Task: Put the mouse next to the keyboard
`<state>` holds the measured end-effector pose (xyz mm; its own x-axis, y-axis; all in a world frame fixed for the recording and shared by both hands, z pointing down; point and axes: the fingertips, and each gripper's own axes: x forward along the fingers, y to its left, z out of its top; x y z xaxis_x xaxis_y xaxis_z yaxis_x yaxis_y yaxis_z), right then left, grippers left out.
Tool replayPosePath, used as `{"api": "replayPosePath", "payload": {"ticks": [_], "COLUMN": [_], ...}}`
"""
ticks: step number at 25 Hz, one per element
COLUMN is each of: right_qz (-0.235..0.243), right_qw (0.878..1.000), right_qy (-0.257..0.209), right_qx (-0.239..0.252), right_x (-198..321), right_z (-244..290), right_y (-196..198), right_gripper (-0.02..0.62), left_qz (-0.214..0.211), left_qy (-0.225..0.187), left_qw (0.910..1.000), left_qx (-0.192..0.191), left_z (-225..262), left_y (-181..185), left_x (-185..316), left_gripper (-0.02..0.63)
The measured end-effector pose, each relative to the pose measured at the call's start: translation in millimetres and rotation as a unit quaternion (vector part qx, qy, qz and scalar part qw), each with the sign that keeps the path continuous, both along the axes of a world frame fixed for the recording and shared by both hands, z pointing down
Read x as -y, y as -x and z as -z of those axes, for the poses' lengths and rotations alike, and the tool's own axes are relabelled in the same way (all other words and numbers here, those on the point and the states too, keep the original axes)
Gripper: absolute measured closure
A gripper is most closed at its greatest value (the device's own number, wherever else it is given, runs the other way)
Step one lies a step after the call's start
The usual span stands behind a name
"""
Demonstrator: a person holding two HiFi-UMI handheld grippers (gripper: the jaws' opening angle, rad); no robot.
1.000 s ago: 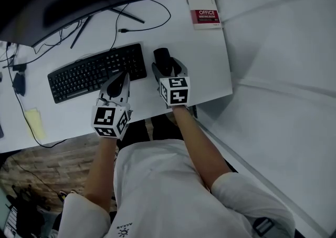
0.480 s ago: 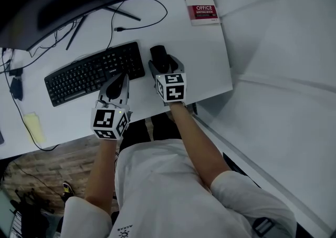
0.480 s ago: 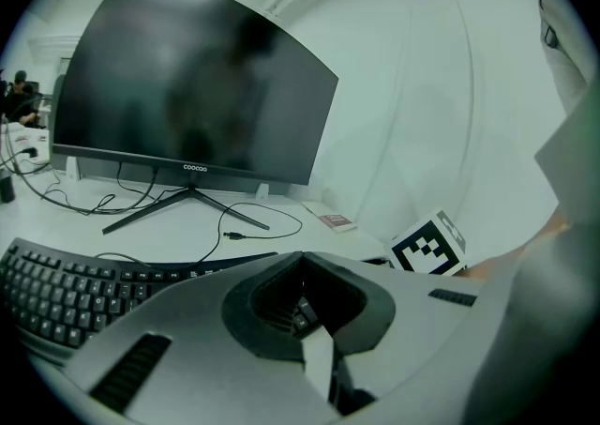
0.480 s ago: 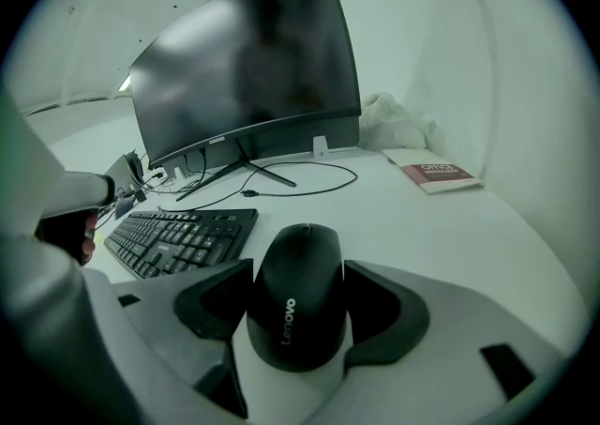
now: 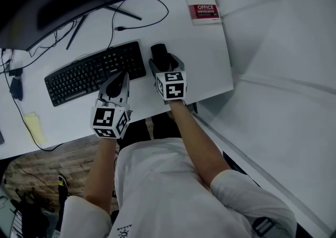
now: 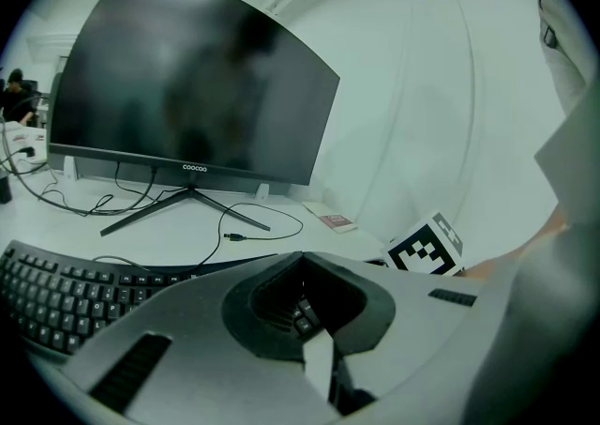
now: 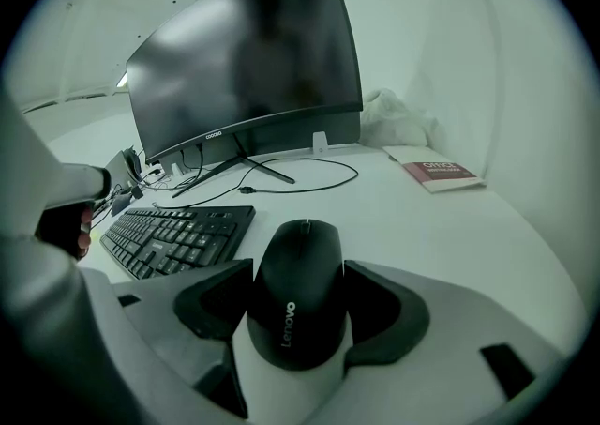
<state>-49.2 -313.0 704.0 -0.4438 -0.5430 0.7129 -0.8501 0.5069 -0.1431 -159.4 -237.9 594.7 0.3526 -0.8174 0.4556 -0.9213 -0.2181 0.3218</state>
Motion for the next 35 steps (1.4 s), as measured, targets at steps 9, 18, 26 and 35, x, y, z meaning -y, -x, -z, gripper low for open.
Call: {"api": "replayPosePath", "payload": {"ticks": [9,18,26,35], "right_qz": [0.002,0.005,0.009,0.017], "right_qw": [1.0,0.999,0.999,0.999], "right_qy": [-0.004,-0.015,-0.015,-0.009], "right_qx": [-0.021,-0.048,-0.048,-0.029], "right_x": [-1,-1,-1,-4], "right_z": [-2,-5,-6,-4], "right_y": [1,2,4,6], "right_gripper": [0.284,0.284,0.284,0.278], "left_qz": [0.0,0.001,-0.001,-0.001], "left_qy": [0.001,0.002,0.004,0.001], "left_qw": [1.0,1.0,1.0,0.9999], "left_qx": [-0.001,0.0,0.003,0.012], "left_z": [0,1,1,6], "left_y": [2,7,8,7], "left_x": [-1,-5,-10,-13], "left_gripper": [0.6,0.6,0.6,0.6]}}
